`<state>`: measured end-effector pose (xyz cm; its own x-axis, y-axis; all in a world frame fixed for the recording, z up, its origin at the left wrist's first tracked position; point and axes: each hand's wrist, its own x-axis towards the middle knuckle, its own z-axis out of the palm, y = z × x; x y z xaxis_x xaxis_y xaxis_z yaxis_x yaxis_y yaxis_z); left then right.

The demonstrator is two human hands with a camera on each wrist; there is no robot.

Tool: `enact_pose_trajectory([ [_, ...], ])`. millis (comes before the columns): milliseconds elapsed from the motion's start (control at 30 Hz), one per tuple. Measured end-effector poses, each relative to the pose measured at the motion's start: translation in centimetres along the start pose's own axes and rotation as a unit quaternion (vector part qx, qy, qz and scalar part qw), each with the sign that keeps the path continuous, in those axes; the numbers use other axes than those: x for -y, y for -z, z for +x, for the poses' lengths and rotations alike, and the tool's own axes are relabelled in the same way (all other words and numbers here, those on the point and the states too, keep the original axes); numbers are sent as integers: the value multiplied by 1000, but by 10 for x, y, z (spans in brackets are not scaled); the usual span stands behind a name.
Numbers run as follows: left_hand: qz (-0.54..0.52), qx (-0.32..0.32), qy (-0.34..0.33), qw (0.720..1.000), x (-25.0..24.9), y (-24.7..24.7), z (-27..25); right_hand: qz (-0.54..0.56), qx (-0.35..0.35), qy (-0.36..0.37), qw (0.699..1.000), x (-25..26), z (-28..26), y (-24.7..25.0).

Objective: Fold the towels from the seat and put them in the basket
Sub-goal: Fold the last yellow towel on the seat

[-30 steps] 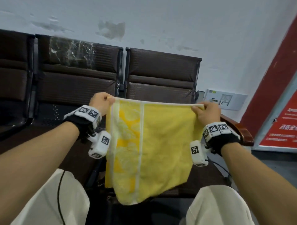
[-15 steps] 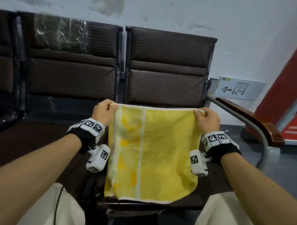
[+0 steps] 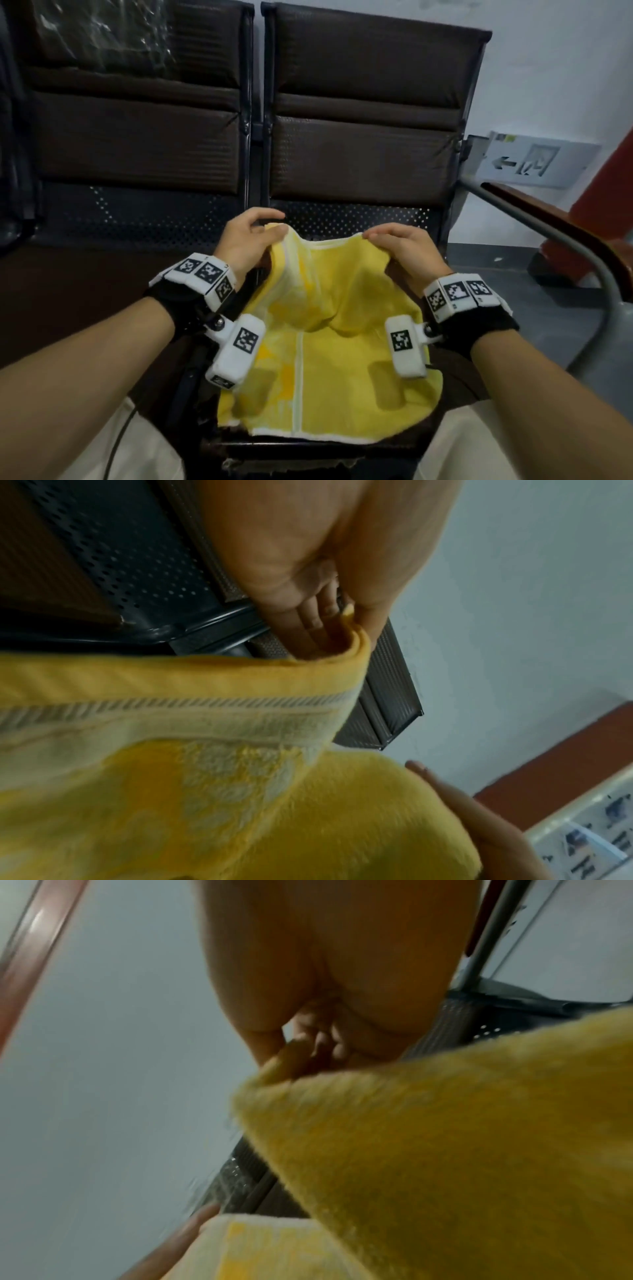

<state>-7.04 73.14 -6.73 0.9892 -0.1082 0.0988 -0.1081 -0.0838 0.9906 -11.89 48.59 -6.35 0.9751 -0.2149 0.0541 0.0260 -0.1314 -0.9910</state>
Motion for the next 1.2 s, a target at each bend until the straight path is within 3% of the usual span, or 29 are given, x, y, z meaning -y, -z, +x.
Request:
enact_pose_trajectory([
  [100, 15, 22, -33, 999, -5, -3, -10, 103, 148, -16, 984, 4, -9, -5],
  [167, 26, 28, -22, 999, -3, -5, -13, 58, 188, -7, 980, 1, -15, -8],
  [233, 25, 50, 17, 998, -1, -9, -13, -114, 179, 37, 977, -5, -18, -8],
  [300, 34, 80, 37, 996, 1, -12, -13, -232, 195, 44, 952, -9, -21, -9],
  [400, 41, 110, 26, 993, 2, -14, -14, -208, 238, 35, 948, -10, -24, -11],
  [467, 41, 116, 15, 992, 3, -15, -15, -250, 219, 101, 938, -6, -25, -13],
  [600, 48, 129, -5, 990, 6, -18, -13, -402, 159, 241, 869, 2, -26, -15],
  [633, 50, 132, -7, 990, 8, -18, -13, -402, 142, 256, 868, 2, -25, -15],
  [800, 50, 182, 11, 982, 18, -20, -16, -222, 121, 244, 936, 2, -18, -23],
  [967, -17, 192, 41, 980, 16, -29, -23, -295, 144, 214, 920, -13, -16, -32],
  [1200, -52, 226, 79, 970, 8, -32, -34, -268, 135, 197, 933, -15, -19, -38],
])
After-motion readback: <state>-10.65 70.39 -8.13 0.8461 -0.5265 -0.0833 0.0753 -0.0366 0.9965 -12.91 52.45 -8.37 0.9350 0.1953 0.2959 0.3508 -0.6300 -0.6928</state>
